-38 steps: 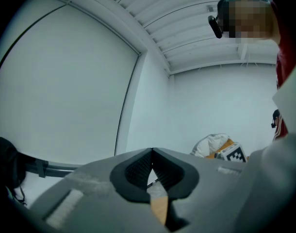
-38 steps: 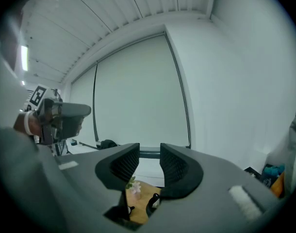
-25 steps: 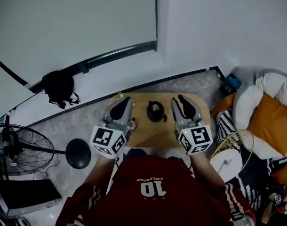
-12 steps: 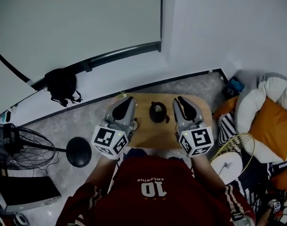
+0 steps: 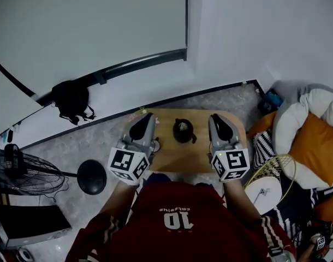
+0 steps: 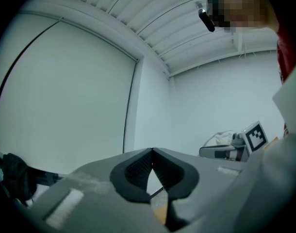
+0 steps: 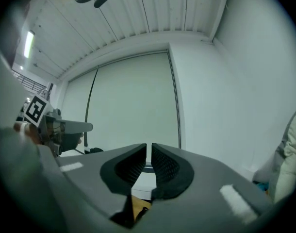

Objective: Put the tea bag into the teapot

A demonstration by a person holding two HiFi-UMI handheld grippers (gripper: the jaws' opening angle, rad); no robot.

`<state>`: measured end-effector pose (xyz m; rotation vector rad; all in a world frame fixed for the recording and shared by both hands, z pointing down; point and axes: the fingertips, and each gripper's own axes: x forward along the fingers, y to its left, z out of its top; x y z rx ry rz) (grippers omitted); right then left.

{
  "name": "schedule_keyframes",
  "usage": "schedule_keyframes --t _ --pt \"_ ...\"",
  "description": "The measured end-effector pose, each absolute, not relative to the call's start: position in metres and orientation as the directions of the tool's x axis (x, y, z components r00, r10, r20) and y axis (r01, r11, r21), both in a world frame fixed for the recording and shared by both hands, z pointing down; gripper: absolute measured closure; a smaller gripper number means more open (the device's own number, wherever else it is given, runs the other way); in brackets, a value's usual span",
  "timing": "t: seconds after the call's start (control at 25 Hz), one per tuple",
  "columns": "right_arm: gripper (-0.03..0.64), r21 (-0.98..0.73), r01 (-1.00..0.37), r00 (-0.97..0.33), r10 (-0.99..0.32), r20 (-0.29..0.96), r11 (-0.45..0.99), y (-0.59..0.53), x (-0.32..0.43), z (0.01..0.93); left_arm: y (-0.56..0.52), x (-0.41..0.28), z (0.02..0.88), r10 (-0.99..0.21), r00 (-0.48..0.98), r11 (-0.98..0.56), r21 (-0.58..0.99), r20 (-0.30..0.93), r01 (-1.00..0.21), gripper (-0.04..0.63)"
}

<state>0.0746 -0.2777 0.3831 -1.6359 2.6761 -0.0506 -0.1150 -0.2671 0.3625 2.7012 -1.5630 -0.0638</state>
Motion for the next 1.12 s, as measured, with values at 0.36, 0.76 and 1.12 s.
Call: schedule_keyframes --t 0.36,0.76,1.12 --pt "0.598 -0.051 -0.932 -0.362 -0.932 0.024 0.36 -0.277 0.113 0.393 -0.27 -0.114 0.369 -0.884 0.467 -0.467 0.052 -0.02 -0.883 0.594" --pt "0.61 -0.075 -0.945 -0.322 -0.946 0.046 0.318 -0.266 0.129 0.401 -0.265 -0.11 0.377 -0.882 0.471 -0.469 0.063 0.01 -0.881 0.594" --pt "0.621 -0.079 -0.949 -0.309 -0.95 0.045 0.305 -0.264 0.136 0.401 -0.266 -0.096 0.374 -0.861 0.508 -0.507 0.059 0.008 -0.86 0.595"
